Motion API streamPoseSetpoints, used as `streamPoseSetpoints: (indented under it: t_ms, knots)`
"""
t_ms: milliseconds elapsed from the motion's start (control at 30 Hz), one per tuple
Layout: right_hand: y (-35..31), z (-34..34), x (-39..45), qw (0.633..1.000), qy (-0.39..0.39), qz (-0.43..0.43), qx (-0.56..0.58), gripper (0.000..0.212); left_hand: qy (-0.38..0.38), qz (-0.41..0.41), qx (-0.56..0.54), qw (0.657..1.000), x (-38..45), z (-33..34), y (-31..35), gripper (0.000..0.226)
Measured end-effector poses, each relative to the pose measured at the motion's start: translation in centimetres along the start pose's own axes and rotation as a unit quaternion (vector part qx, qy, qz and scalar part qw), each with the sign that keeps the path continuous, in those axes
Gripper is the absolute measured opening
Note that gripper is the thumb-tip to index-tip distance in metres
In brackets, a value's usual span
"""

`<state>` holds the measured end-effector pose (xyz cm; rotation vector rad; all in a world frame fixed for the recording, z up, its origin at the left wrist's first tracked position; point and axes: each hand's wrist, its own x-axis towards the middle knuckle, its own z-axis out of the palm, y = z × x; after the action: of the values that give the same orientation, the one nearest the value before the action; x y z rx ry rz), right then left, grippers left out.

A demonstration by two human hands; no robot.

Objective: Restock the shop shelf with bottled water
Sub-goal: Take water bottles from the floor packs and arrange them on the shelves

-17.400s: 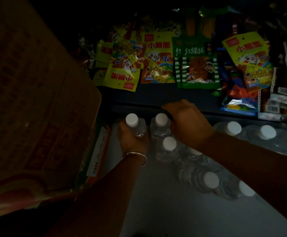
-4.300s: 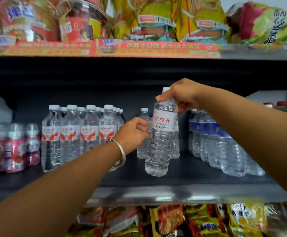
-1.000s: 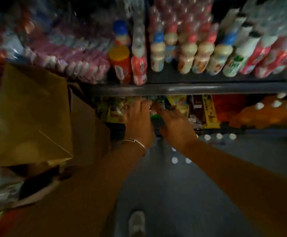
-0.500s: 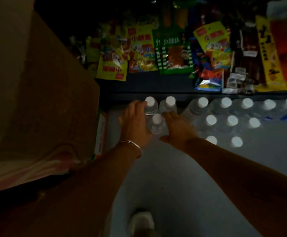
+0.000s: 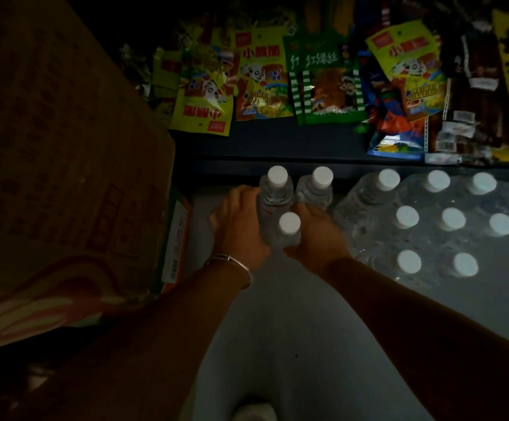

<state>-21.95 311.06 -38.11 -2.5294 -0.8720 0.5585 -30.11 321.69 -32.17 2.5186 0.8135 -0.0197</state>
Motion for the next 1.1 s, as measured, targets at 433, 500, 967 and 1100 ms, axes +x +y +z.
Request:
streamPoseSetpoints:
  t_ms: [433, 500, 967, 1100]
  knots:
    - [-8.5, -19.7, -5.4, 0.991, -0.001, -0.065, 0.121, 0.057, 0.034, 0.038, -0.036, 0.998, -2.1, -14.4, 9.4, 0.056]
    - [-10.9, -25.1, -6.9, 0.986, 0.009, -0.097, 0.133, 0.057, 0.052, 0.048, -0.056, 0.996, -3.1, -19.0, 12.3, 0.045]
    - [-31.0, -66.6, -17.4, 0.939, 0.152, -0.278, 0.132, 0.052, 0.145, 0.219, -0.181, 0.948, -9.3, -60.2, 33.8, 0.043]
    - [-36.8, -77.2, -20.3, 0.915, 0.196, -0.317, 0.157, 0.035, 0.174, 0.255, -0.164, 0.937, -10.6, -70.7, 38.6, 0.041]
